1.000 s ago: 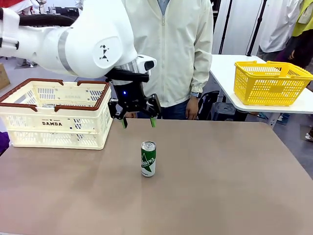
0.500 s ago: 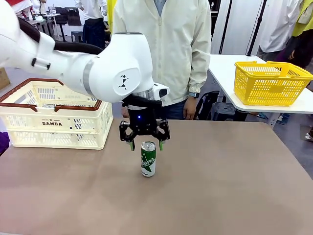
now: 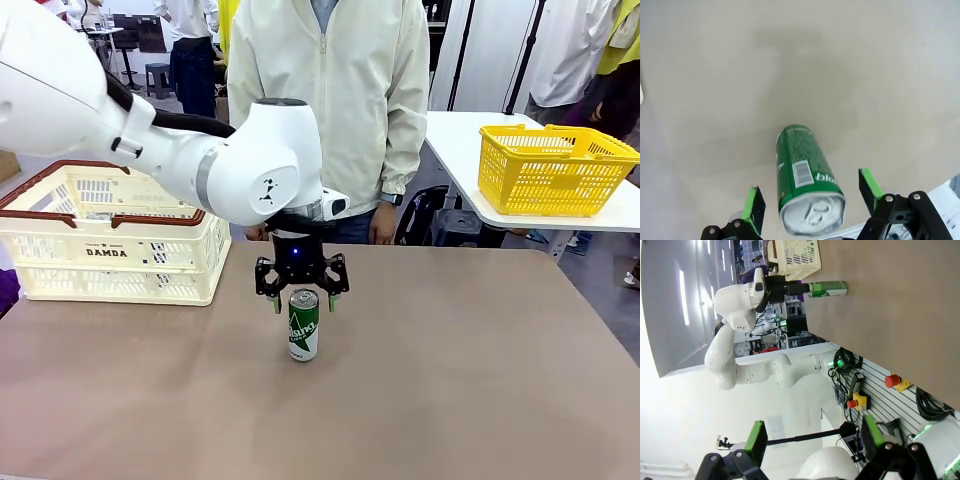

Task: Place the drinks into the Shopping basket.
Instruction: Pick up one drink and place it into the Shopping basket.

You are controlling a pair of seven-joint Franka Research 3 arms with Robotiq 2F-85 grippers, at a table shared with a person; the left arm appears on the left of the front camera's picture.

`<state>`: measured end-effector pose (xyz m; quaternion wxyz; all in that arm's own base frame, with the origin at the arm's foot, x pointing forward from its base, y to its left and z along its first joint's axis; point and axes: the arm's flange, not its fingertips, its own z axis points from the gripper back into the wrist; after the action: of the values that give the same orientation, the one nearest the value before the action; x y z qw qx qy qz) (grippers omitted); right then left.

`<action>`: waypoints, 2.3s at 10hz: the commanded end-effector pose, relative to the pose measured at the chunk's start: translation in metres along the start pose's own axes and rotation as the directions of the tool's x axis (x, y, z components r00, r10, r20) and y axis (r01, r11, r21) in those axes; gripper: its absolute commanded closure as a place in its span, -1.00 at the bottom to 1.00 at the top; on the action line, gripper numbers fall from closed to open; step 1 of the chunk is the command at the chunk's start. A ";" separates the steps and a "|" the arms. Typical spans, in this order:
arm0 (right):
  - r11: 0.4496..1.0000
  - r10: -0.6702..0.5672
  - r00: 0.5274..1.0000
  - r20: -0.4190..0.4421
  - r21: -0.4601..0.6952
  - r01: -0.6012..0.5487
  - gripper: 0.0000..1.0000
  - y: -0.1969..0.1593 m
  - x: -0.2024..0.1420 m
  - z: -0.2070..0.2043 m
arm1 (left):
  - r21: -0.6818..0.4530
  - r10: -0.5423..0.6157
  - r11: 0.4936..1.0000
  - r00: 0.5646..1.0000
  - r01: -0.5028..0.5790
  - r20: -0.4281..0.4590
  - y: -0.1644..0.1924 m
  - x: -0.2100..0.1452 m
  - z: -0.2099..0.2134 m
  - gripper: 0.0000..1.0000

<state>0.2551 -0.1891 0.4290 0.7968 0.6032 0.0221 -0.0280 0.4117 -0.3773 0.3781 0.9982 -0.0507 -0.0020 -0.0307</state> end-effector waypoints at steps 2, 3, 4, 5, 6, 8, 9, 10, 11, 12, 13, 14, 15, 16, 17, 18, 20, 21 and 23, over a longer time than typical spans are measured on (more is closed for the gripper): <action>1.000 -0.007 1.000 -0.010 -0.003 0.007 -1.00 0.003 -0.002 0.003 | 0.043 0.029 0.999 1.000 -0.029 0.002 -0.009 0.006 -0.005 -1.00; 1.000 -0.007 1.000 -0.010 -0.003 0.007 -1.00 0.003 -0.002 0.003 | 0.046 0.030 0.998 1.000 -0.030 -0.005 -0.008 0.007 -0.007 -1.00; 1.000 -0.007 1.000 -0.010 -0.003 0.007 -1.00 0.003 -0.002 0.003 | 0.051 0.043 0.998 0.999 -0.041 -0.026 -0.008 0.008 -0.010 -1.00; 1.000 -0.007 1.000 -0.010 -0.003 0.007 -1.00 0.003 -0.002 0.003 | 0.068 0.043 0.997 0.999 -0.042 -0.019 -0.007 0.008 -0.012 0.01; 1.000 -0.007 1.000 -0.010 -0.003 0.007 -1.00 0.003 -0.002 0.003 | 0.063 0.044 0.997 0.999 -0.042 -0.029 -0.006 0.007 -0.013 1.00; 1.000 -0.007 1.000 -0.010 -0.003 0.007 -1.00 0.003 -0.002 0.003 | 0.067 0.032 0.997 0.998 -0.028 -0.059 -0.005 0.004 -0.012 1.00; 1.000 -0.007 1.000 -0.010 -0.003 0.007 -1.00 0.003 -0.002 0.003 | 0.062 0.012 0.998 0.997 -0.007 -0.082 -0.006 0.000 -0.012 1.00; 1.000 -0.007 1.000 -0.010 -0.003 0.007 -1.00 0.003 -0.002 0.003 | 0.059 0.012 0.998 0.995 -0.006 -0.099 -0.007 -0.001 -0.013 1.00; 1.000 -0.007 1.000 -0.010 -0.003 0.007 -1.00 0.003 -0.002 0.003 | 0.055 0.015 0.998 0.994 -0.010 -0.104 -0.007 -0.001 -0.014 1.00; 1.000 -0.007 1.000 -0.010 -0.003 0.007 -1.00 0.003 -0.002 0.003 | 0.046 0.018 0.999 0.993 -0.013 -0.113 -0.007 0.000 -0.014 1.00; 1.000 -0.007 1.000 -0.010 -0.003 0.007 -1.00 0.003 -0.002 0.003 | 0.041 0.034 0.999 0.993 -0.029 -0.116 -0.006 0.000 -0.011 1.00; 1.000 -0.007 1.000 -0.010 -0.003 0.007 -1.00 0.003 -0.002 0.003 | 0.039 0.040 0.999 0.995 -0.036 -0.089 0.001 0.001 0.011 1.00; 1.000 -0.007 1.000 -0.010 -0.003 0.007 -1.00 0.003 -0.002 0.003 | 0.026 0.029 0.999 0.999 -0.028 -0.037 0.016 0.006 0.051 1.00; 1.000 -0.007 1.000 -0.010 -0.003 0.007 -1.00 0.003 -0.002 0.003 | 0.034 0.009 0.999 0.999 -0.010 0.032 0.032 0.012 0.101 1.00; 1.000 -0.007 1.000 -0.010 -0.003 0.007 -1.00 0.003 -0.002 0.003 | 0.024 -0.016 1.000 0.997 0.014 0.080 0.049 0.018 0.150 1.00; 1.000 -0.007 1.000 -0.010 -0.003 0.007 -1.00 0.003 -0.002 0.003 | 0.053 0.051 0.997 0.982 -0.062 0.184 0.070 0.029 0.194 1.00; 1.000 -0.007 1.000 -0.010 -0.003 0.007 -1.00 0.003 -0.002 0.003 | 0.075 0.131 0.984 0.941 -0.162 0.311 0.124 0.047 0.233 1.00; 1.000 -0.007 1.000 -0.010 -0.003 0.007 -1.00 0.003 -0.002 0.003 | 0.070 0.227 0.961 0.910 -0.266 0.346 0.151 0.052 0.241 1.00; 1.000 -0.007 1.000 -0.010 -0.003 0.007 -1.00 0.003 -0.002 0.003 | -0.065 0.522 0.846 0.799 -0.529 0.299 0.214 0.067 0.235 1.00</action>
<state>0.2548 -0.1894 0.4288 0.7966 0.6034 0.0224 -0.0284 0.4920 -0.1495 0.6062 0.9738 -0.0187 -0.1485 0.1714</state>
